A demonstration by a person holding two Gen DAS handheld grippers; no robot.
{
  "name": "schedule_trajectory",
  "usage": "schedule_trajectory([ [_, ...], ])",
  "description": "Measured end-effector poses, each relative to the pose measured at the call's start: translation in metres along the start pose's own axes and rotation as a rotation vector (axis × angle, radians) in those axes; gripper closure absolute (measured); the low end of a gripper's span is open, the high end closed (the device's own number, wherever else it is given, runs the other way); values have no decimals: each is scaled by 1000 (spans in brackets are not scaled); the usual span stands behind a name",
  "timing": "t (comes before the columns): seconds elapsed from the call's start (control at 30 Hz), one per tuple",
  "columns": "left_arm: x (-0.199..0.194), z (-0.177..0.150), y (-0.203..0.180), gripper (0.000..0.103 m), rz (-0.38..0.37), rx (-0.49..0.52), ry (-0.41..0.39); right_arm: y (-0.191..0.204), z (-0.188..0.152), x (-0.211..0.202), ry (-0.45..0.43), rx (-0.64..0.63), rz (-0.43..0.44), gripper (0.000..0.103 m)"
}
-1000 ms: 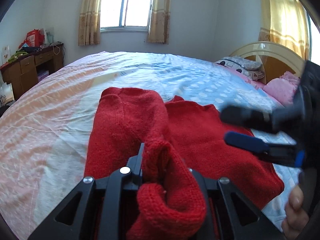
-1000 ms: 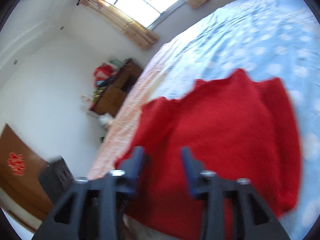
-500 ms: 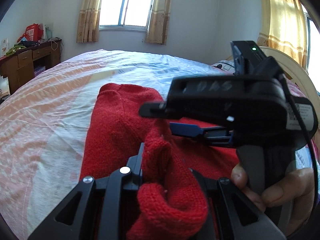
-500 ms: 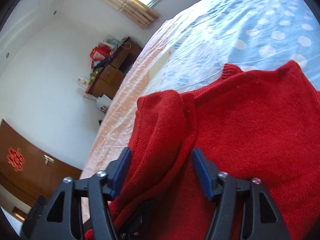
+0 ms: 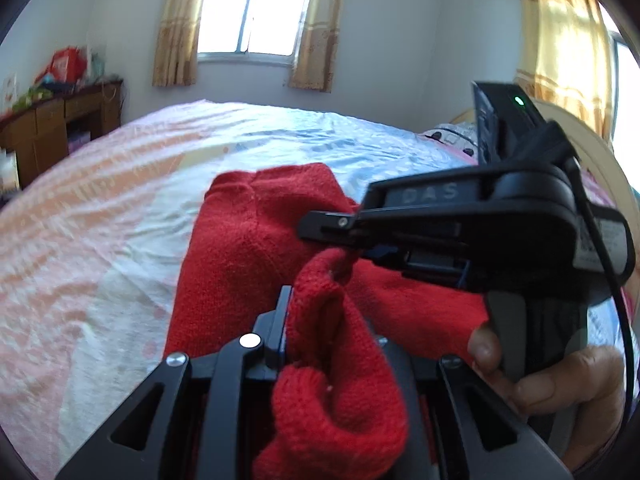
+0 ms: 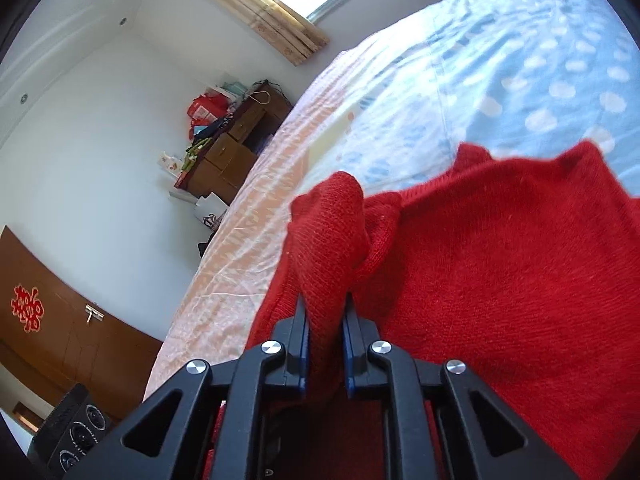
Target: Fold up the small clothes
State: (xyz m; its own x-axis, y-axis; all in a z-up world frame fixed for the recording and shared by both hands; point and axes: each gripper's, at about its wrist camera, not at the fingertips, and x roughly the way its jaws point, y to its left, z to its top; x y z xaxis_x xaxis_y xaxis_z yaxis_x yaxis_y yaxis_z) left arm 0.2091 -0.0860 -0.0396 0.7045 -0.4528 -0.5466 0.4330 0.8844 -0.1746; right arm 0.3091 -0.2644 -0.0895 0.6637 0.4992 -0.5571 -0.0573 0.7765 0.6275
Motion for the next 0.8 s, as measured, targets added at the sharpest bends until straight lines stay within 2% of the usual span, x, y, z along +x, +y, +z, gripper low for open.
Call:
schedule_trajectory([
  [0.23, -12, 21, -61, 84, -93, 64, -30, -2, 20, -62, -56, -100, -54, 91],
  [0.37, 3, 26, -93, 84, -152, 50, 3, -7, 34, -92, -76, -196, -162, 91],
  [0.4, 8, 26, -101, 84, -153, 47, 14, -11, 34, -96, -96, -185, -199, 91],
  [0.57, 33, 15, -138, 84, -141, 74, 47, -52, 34, -103, -47, -178, -272, 91],
  [0.73, 55, -3, -147, 84, -135, 90, 111, -91, 21, -104, -23, -120, -310, 91],
  [0.8, 51, -5, -146, 82, -130, 119, 110, -100, 11, -99, -23, -106, -313, 91],
])
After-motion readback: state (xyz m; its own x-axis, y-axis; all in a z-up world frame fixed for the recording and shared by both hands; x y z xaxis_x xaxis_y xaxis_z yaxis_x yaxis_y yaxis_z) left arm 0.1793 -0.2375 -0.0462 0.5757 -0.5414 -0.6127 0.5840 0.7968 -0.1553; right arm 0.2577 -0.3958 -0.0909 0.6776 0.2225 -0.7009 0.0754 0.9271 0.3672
